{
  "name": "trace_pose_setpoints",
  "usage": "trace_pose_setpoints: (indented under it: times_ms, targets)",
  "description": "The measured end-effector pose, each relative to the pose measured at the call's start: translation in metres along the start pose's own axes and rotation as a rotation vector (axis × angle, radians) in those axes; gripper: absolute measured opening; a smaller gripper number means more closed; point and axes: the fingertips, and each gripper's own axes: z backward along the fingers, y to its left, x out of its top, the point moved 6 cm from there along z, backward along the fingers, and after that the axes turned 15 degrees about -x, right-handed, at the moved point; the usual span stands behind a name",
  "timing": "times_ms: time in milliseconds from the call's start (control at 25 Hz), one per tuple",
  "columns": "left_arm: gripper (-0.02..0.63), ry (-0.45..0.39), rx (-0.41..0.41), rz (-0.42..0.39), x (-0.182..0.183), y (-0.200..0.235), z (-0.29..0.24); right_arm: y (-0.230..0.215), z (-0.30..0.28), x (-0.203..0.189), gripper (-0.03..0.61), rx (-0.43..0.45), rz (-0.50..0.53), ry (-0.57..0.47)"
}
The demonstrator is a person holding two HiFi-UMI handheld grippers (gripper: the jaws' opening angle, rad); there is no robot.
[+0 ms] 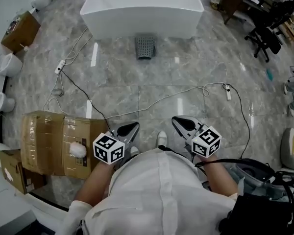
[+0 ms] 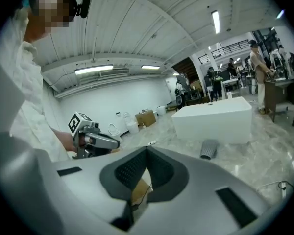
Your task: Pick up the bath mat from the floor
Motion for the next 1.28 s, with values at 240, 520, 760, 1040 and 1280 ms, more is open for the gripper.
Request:
trace_pose_setpoints:
  times_ms: [240,520,760,1040,1280]
  targets:
    - [0.005,-0.006,-0.006,-0.028,0.046,0.002,-0.072,-0.079,0.009,0.007,0.005,-0.008,-0.028,0.006]
    - [0.006,0.008,-0.007,-0.021,0.071,0.029,-0.106,-0.121,-0.02,0.013,0.008,0.011,-0.075,-0.01]
    - [0.006,-0.008,-0.027,0.013,0.097,0.105,-0.133,-0.154,-0.084,0.034,0.117,-0.025,-0.062,0.0]
    - [0.006,-0.046,-0.11,0.094,0.162,0.228,-0.155,-0.196,-0.178,0.093,0.117,-0.077,-0.049,0.059]
    - [0.008,-0.04,-0.126,0.106,0.201,0.32,-0.159,-0.224,-0.268,0.142,0.115,-0.109,-0.008,0.093]
